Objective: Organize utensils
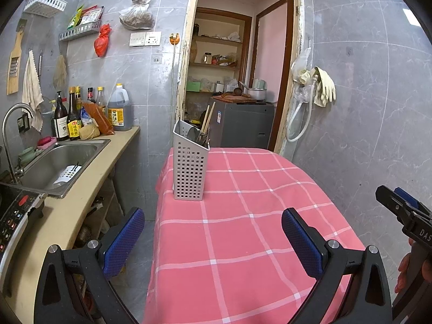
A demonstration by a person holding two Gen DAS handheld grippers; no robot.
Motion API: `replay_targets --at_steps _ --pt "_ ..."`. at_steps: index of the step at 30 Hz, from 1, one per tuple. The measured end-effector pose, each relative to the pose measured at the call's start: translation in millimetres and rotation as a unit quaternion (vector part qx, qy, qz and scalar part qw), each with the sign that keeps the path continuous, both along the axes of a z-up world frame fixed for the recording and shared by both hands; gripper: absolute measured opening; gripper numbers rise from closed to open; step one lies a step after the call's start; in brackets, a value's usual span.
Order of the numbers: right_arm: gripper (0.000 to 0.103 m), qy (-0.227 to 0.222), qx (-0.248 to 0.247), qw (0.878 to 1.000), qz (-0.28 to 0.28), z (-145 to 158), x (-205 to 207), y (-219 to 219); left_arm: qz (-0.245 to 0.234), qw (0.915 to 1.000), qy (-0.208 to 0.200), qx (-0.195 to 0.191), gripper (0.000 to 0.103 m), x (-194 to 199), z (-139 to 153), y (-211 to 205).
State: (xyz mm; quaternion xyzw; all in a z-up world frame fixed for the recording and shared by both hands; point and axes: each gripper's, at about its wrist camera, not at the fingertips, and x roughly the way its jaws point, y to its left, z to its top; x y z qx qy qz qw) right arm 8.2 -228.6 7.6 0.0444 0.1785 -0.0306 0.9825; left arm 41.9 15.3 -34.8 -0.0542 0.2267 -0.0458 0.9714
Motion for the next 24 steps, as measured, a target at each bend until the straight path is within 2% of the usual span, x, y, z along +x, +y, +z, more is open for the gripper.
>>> replay_targets --at_steps 24 --pt "0.102 0.002 0.002 1.000 0.001 -0.1 -0.7 5.5 0.000 1.0000 0.002 0.001 0.102 2.1 1.4 2.1"
